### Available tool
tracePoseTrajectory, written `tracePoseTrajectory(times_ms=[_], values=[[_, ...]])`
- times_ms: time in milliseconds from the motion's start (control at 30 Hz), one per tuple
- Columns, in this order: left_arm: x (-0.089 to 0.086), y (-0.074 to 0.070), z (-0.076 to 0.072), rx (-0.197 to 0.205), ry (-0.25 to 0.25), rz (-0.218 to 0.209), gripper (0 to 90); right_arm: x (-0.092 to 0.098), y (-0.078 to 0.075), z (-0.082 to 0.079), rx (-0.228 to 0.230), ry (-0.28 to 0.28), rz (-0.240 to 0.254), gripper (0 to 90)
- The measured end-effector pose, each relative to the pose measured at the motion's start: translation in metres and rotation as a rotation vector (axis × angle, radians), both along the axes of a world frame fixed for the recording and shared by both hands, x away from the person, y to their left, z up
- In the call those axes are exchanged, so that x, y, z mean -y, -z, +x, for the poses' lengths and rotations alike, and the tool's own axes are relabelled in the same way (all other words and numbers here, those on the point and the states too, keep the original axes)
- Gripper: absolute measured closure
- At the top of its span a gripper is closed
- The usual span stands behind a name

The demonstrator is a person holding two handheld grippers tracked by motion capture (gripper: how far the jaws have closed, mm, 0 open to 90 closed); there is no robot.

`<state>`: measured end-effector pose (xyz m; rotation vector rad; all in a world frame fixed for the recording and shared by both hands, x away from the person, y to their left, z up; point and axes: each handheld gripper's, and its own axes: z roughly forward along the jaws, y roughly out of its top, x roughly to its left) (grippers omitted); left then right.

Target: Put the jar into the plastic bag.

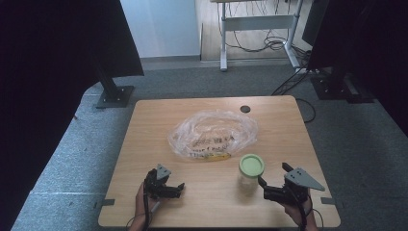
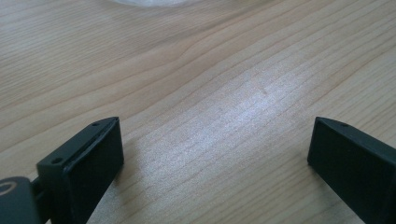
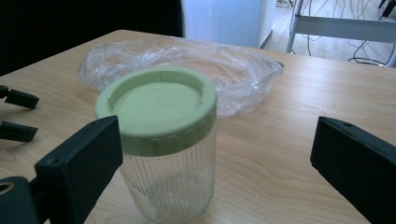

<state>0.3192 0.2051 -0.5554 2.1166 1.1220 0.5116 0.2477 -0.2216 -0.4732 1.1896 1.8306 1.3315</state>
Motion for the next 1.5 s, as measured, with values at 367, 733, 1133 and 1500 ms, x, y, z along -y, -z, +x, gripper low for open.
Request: tracePoseTrajectory(times_ms=[367,733,1133,1500], values=[[0.0,0.0,0.0,-0.001,0.001,-0.001,3.3,-0.013,0.004,0.0,-0.027,-0.038,-0.029,1.3],[0.0,0.0,0.0,-0.005,0.001,-0.003,3.4,-0.022,0.012,0.004,-0.047,-0.045,-0.057,0.9],[0.0,0.0,0.0,-0.006,0.002,-0.003,3.4,-0.034,0.02,0.013,-0.076,-0.059,-0.064,0.6],[0.0,0.0,0.0,-0.005,0.004,-0.004,3.4,-0.043,0.025,0.023,-0.089,-0.057,-0.08,0.6]])
